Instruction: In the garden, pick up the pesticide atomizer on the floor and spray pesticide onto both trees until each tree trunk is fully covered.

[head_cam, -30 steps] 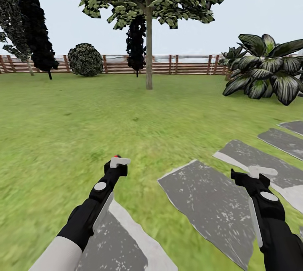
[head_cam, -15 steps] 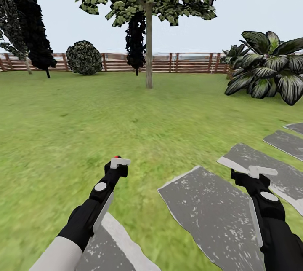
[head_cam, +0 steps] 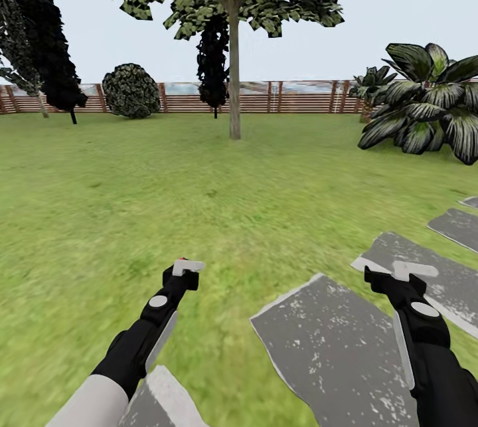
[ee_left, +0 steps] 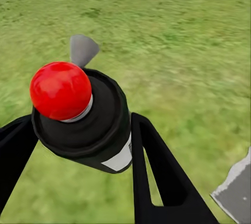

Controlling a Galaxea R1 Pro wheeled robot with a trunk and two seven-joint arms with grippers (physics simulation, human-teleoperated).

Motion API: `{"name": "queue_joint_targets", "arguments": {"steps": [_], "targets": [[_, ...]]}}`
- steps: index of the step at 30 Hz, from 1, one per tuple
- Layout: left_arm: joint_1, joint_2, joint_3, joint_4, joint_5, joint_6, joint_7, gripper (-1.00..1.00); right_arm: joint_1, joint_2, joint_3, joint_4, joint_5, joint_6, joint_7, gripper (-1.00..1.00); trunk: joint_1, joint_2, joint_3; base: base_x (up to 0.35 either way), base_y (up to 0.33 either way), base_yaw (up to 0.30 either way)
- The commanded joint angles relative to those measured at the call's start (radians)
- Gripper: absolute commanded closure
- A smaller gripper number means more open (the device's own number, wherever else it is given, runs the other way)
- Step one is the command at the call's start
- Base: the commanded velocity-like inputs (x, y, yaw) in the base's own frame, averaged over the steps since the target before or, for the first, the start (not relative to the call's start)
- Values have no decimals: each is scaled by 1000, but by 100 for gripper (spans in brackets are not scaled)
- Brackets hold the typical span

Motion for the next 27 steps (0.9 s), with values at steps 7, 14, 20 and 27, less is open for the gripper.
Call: {"name": "queue_joint_targets", "arguments": {"steps": [7,14,20,27], "targets": [[-1,-1,2,-4,-1,-1,0,100,0,0,0,0,0,0,0,-100,0,0,0,337,0,0],[-2,-9,-2,-71,10,-4,-4,100,0,0,0,0,0,0,0,-100,0,0,0,337,0,0],[-2,-19,-6,-77,18,-4,-4,100,0,1,1,0,0,0,-1,-100,0,0,0,337,0,0],[-1,-14,3,-52,18,8,-9,100,0,1,2,1,0,0,0,-100,0,0,0,337,0,0]]}}
